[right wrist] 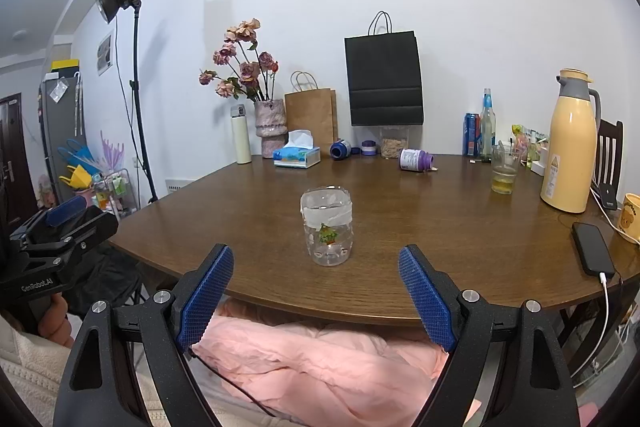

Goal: Flip cup upright

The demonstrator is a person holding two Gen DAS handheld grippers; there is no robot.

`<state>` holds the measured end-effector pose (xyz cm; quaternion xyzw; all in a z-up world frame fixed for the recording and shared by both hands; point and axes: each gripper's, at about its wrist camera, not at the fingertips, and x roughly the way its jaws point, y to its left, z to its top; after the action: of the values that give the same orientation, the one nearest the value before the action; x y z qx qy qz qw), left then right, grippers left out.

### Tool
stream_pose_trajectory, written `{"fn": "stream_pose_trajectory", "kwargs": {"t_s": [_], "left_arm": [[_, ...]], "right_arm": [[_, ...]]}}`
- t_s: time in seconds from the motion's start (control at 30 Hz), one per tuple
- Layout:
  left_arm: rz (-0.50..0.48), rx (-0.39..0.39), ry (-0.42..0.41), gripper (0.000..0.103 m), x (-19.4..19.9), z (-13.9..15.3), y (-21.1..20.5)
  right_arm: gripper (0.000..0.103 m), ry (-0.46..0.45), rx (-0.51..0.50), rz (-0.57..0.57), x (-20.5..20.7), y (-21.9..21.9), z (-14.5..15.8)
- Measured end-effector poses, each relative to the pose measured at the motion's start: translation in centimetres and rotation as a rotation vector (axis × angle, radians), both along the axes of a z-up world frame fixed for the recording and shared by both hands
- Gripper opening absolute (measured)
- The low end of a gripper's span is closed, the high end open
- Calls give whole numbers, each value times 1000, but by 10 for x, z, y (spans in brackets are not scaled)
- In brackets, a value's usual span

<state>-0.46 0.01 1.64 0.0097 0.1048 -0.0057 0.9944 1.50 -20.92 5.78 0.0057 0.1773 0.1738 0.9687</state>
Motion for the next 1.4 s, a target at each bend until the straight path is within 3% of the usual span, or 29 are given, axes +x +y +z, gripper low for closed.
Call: {"fn": "stream_pose_trajectory", "kwargs": {"t_s": [0.47,0.73,0.83,0.97,1.03,1.2,1.4], "left_arm": [[36,13,-20,103,5,1,0],[94,29,-44,103,47,12,7],[89,21,-21,103,80,19,8],[90,65,105,103,142,29,1],[25,70,178,103,175,33,-1],[-64,126,263,103,240,39,-14],[-200,251,298,103,323,54,-47]], "right_arm": [[89,31,-12,-11,10,3,-7],[89,85,-46,-44,51,-4,-21],[89,110,-24,-62,77,-16,-21],[89,153,4,-52,123,-31,-10],[89,170,-12,-33,148,-34,-5],[89,191,-138,-13,219,-41,12],[89,300,-110,33,314,-66,20]]}}
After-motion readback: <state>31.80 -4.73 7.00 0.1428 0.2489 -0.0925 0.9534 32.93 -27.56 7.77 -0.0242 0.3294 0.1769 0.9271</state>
